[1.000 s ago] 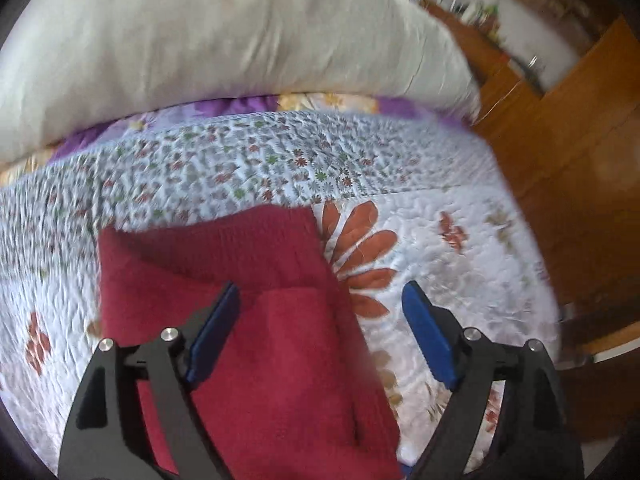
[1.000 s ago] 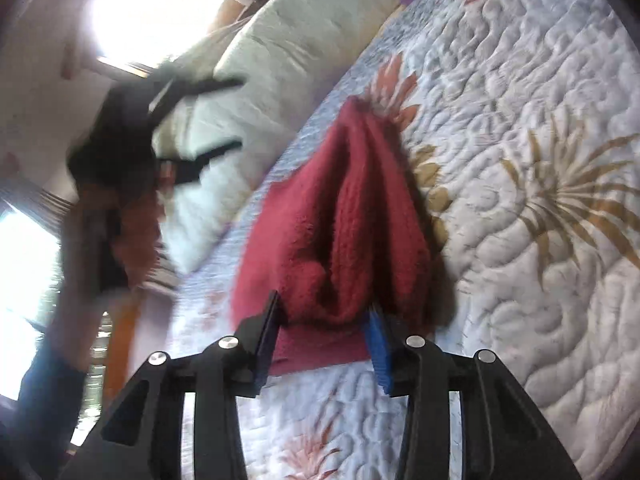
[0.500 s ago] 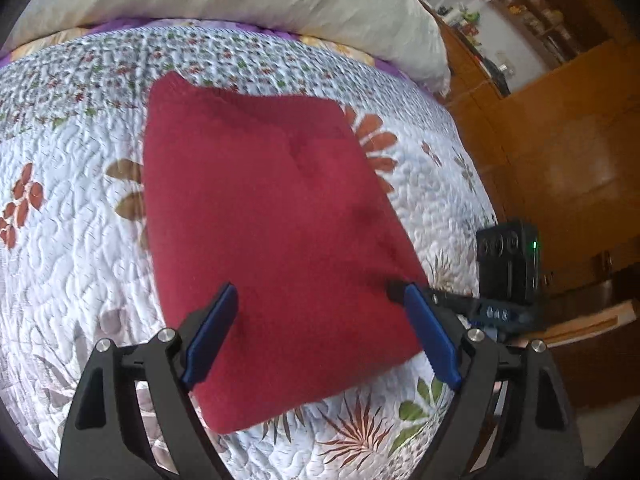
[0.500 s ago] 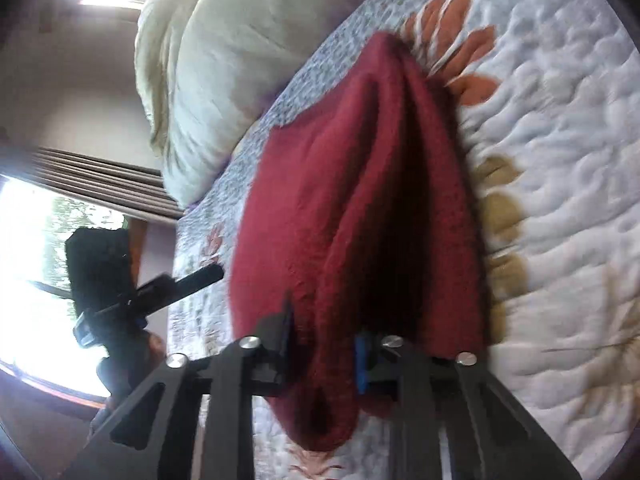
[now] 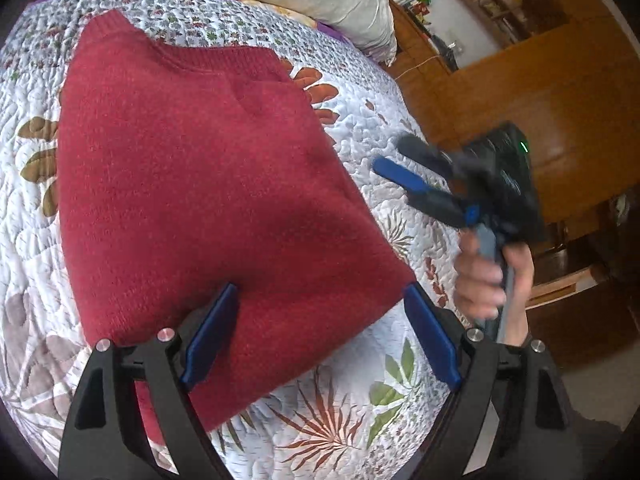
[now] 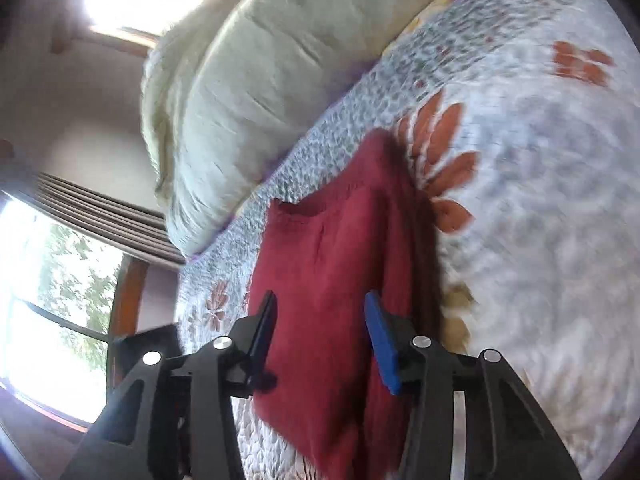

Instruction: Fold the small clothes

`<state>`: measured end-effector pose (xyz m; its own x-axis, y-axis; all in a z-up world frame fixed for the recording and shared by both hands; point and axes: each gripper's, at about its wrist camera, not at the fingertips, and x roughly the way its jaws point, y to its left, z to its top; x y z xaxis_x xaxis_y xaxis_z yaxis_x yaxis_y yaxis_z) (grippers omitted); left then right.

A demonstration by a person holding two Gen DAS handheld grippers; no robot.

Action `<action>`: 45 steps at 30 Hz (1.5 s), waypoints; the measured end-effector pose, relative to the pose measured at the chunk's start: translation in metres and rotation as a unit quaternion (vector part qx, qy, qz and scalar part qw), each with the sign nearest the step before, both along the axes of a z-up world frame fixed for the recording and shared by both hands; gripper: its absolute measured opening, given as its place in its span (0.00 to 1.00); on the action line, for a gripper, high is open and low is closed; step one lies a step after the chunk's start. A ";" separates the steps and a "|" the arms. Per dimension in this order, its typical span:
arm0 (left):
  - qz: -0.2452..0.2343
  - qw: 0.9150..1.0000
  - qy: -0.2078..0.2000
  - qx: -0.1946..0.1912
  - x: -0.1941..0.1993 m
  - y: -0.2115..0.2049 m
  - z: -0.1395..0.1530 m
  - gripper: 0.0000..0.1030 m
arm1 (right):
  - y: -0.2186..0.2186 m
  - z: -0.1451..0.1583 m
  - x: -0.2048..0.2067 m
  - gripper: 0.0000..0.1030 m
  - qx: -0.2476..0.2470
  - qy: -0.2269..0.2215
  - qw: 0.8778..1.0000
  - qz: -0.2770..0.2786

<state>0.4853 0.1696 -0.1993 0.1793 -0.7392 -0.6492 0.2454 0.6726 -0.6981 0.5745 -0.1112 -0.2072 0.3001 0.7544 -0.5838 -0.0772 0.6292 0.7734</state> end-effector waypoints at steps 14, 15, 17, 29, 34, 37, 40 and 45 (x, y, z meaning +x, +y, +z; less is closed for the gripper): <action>-0.063 0.995 0.026 -0.066 -0.021 -0.028 -0.010 0.79 | 0.014 -0.044 0.015 0.19 -0.075 -0.015 0.997 -0.023; -0.057 0.995 0.016 -0.080 -0.018 -0.019 0.002 0.79 | 0.009 -0.036 0.014 0.23 -0.053 -0.021 0.998 -0.032; -0.035 0.996 -0.008 -0.086 -0.007 -0.001 0.023 0.80 | -0.001 -0.020 0.009 0.26 -0.048 -0.037 0.997 -0.047; 0.102 0.994 0.048 0.010 0.118 0.054 -0.034 0.77 | 0.018 -0.046 -0.012 0.07 -0.070 -0.018 0.996 0.050; 0.094 0.995 -0.006 0.015 0.094 0.053 0.006 0.80 | 0.002 -0.007 -0.035 0.14 -0.049 -0.049 0.997 0.038; 0.056 0.998 -0.032 -0.028 0.049 0.052 0.023 0.79 | 0.006 0.005 -0.064 0.14 -0.027 -0.063 0.996 0.063; 0.032 0.999 -0.014 0.000 0.019 0.039 -0.001 0.79 | 0.015 -0.025 -0.072 0.06 -0.064 -0.031 0.995 0.075; 0.076 0.997 -0.025 0.009 -0.001 0.039 -0.011 0.81 | 0.012 -0.026 -0.070 0.02 -0.073 -0.017 0.995 0.065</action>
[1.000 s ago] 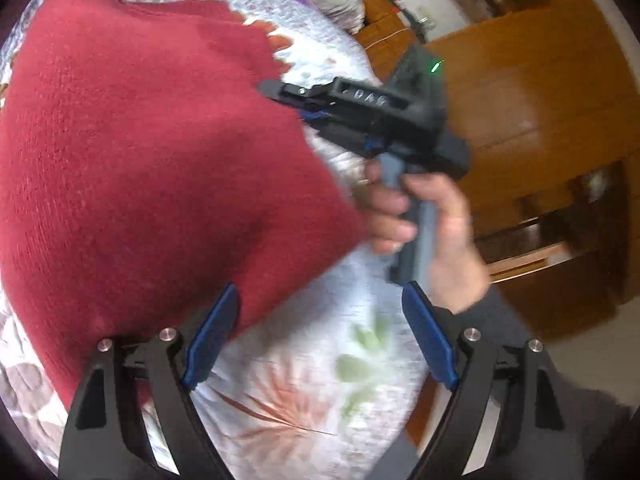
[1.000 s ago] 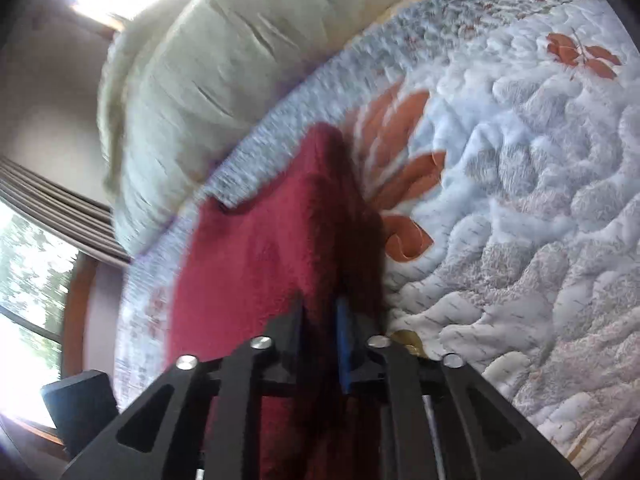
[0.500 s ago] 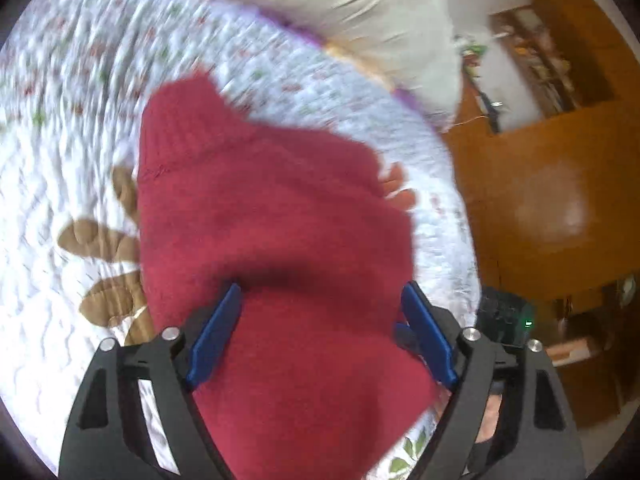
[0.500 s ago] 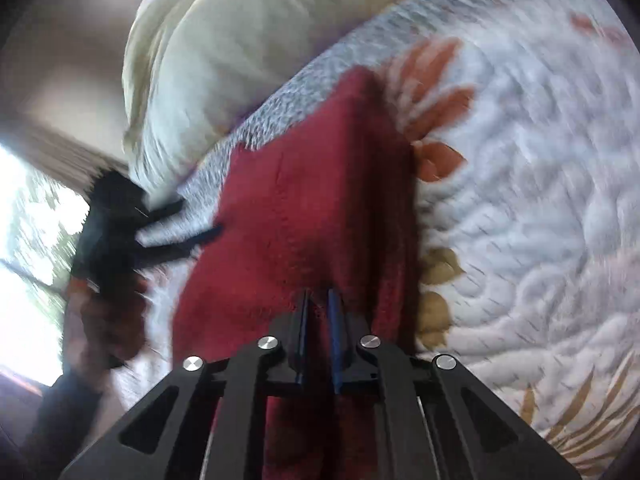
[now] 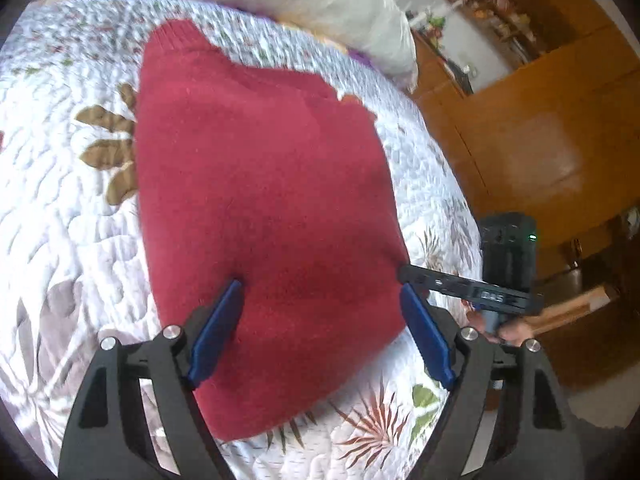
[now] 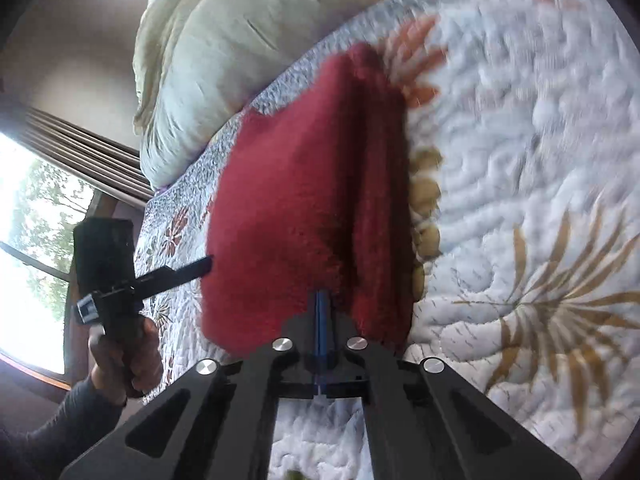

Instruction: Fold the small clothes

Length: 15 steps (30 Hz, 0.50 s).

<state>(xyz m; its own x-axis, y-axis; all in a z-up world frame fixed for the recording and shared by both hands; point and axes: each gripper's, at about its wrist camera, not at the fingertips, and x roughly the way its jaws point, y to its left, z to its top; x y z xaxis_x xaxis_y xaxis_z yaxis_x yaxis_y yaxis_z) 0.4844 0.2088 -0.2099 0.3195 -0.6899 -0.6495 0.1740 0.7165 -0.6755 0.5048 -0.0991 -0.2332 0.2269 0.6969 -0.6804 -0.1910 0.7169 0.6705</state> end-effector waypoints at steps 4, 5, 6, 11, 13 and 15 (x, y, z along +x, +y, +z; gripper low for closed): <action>0.038 0.997 -0.019 -0.066 -0.027 0.028 0.022 0.92 | -0.020 0.032 0.018 0.49 0.016 -0.020 0.999 -0.028; 0.045 0.997 -0.017 -0.064 -0.031 0.035 0.020 0.93 | -0.026 0.032 0.027 0.64 0.020 -0.012 0.999 -0.039; 0.052 0.997 -0.008 -0.061 -0.034 0.042 0.016 0.93 | -0.031 0.029 0.037 0.69 0.025 0.001 0.999 -0.049; 0.046 0.995 0.069 -0.058 -0.036 0.064 -0.030 0.93 | -0.023 -0.012 0.091 0.79 0.055 0.089 0.994 -0.031; 0.046 0.991 0.091 -0.091 -0.029 0.068 -0.044 0.93 | -0.015 -0.030 0.110 0.79 0.047 0.107 0.993 -0.021; 0.039 0.987 0.101 -0.122 -0.022 0.068 -0.055 0.93 | -0.003 -0.038 0.121 0.83 0.036 0.111 0.993 -0.008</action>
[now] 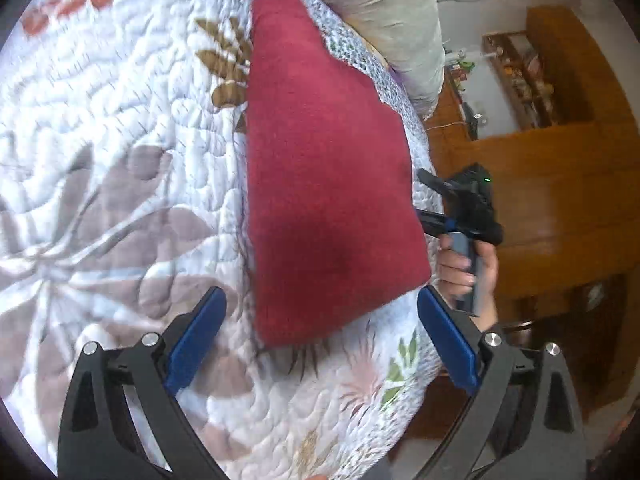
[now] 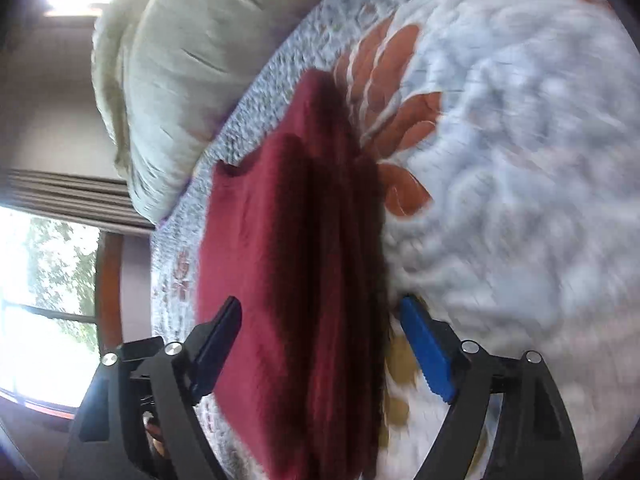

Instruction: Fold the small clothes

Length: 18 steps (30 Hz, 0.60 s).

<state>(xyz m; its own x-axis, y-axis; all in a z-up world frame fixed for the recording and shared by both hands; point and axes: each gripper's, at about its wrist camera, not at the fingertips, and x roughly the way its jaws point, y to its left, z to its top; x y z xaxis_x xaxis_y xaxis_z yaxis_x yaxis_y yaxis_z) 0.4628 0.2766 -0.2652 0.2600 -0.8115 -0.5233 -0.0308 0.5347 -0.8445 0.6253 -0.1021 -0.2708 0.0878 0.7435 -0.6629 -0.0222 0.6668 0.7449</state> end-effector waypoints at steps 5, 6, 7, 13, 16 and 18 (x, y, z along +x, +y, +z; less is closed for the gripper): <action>-0.032 0.997 0.022 -0.070 0.027 -0.024 -0.027 0.93 | 0.028 0.000 0.017 0.88 -0.018 -0.012 0.999 0.037; -0.038 0.996 0.022 -0.072 0.031 -0.030 -0.030 0.93 | 0.036 -0.002 0.020 0.88 -0.024 -0.013 0.999 0.046; -0.043 0.996 0.022 -0.072 0.034 -0.034 -0.032 0.93 | 0.041 -0.002 0.022 0.88 -0.028 -0.015 0.998 0.053; -0.045 0.996 0.061 -0.048 0.043 -0.052 -0.038 0.90 | 0.056 -0.012 0.025 0.70 -0.033 -0.020 0.998 0.044; -0.054 0.995 0.085 0.025 0.050 -0.064 -0.029 0.67 | 0.055 -0.010 0.021 0.45 -0.027 -0.020 0.999 0.029; -0.050 0.993 0.100 0.040 0.051 -0.063 -0.027 0.54 | 0.055 0.000 0.014 0.41 -0.040 -0.036 0.998 0.023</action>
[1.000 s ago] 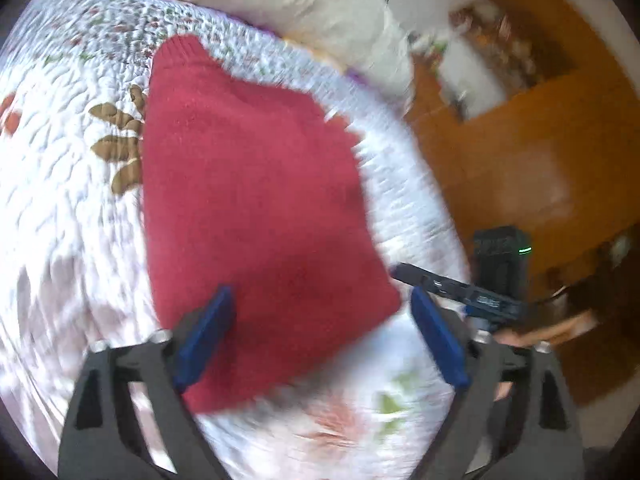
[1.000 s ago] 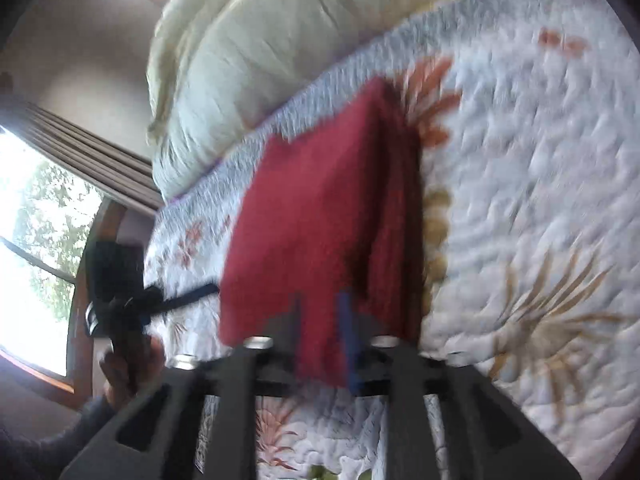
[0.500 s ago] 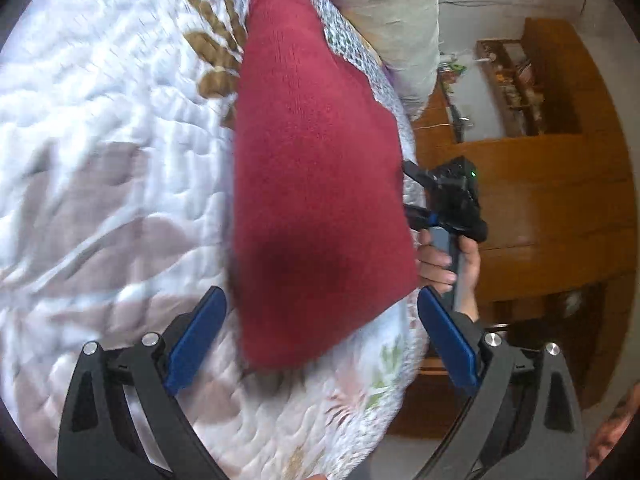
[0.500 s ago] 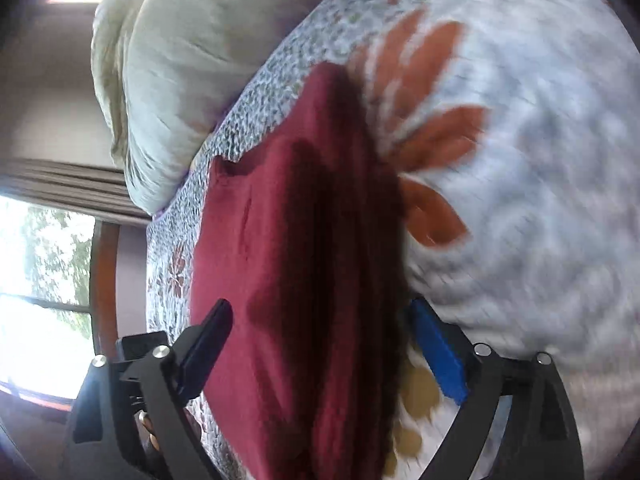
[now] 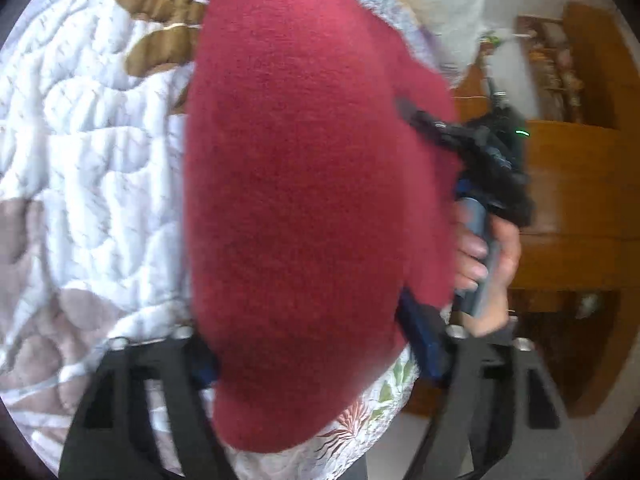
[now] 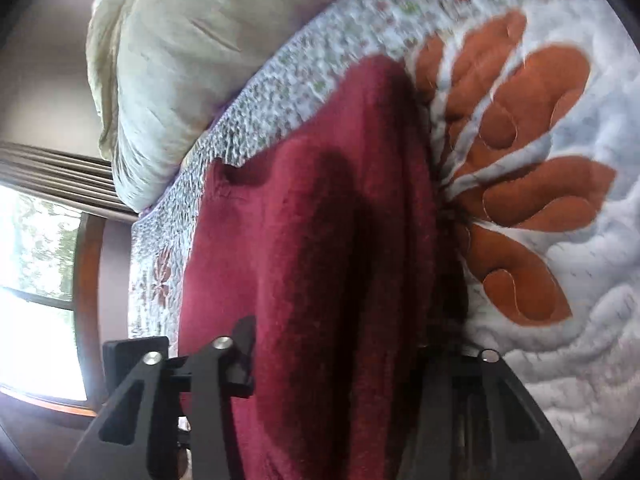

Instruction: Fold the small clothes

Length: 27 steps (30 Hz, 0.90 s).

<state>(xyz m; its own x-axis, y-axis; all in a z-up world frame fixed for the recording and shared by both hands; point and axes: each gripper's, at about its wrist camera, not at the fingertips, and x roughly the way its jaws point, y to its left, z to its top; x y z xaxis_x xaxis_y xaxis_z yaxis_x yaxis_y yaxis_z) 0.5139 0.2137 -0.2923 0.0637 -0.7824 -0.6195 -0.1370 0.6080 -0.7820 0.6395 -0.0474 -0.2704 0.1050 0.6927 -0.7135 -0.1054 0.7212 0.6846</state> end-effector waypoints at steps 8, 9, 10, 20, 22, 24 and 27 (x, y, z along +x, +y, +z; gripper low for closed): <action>-0.014 0.998 -0.049 0.038 -0.052 0.026 0.070 0.35 | 0.022 0.061 -0.052 0.37 0.009 -0.032 0.999 -0.029; -0.016 0.998 -0.054 0.042 -0.062 0.034 0.076 0.35 | 0.030 0.067 -0.062 0.37 0.013 -0.034 0.999 -0.026; -0.017 0.997 -0.061 0.048 -0.080 0.042 0.086 0.35 | 0.038 0.073 -0.076 0.37 0.022 -0.036 0.999 -0.022; 0.043 0.992 -0.091 0.074 -0.272 0.132 0.081 0.35 | 0.147 0.059 -0.206 0.36 0.085 -0.017 0.994 0.071; 0.061 0.992 -0.076 0.081 -0.291 0.144 0.056 0.37 | 0.160 0.040 -0.221 0.37 0.083 -0.005 0.993 0.080; 0.076 0.994 -0.059 0.049 -0.299 0.156 0.032 0.45 | 0.161 0.020 -0.228 0.48 0.076 0.001 0.994 0.080; 0.114 0.992 -0.048 -0.004 -0.299 0.166 0.025 0.59 | 0.145 0.005 -0.226 0.59 0.083 0.032 0.995 0.055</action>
<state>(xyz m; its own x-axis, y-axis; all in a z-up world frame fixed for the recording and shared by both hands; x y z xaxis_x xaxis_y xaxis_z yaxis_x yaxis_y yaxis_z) 0.2152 0.3794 -0.2675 0.2984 -0.7459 -0.5955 -0.1942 0.5635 -0.8030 0.4133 0.0979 -0.2652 -0.0196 0.8066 -0.5908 -0.1291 0.5839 0.8015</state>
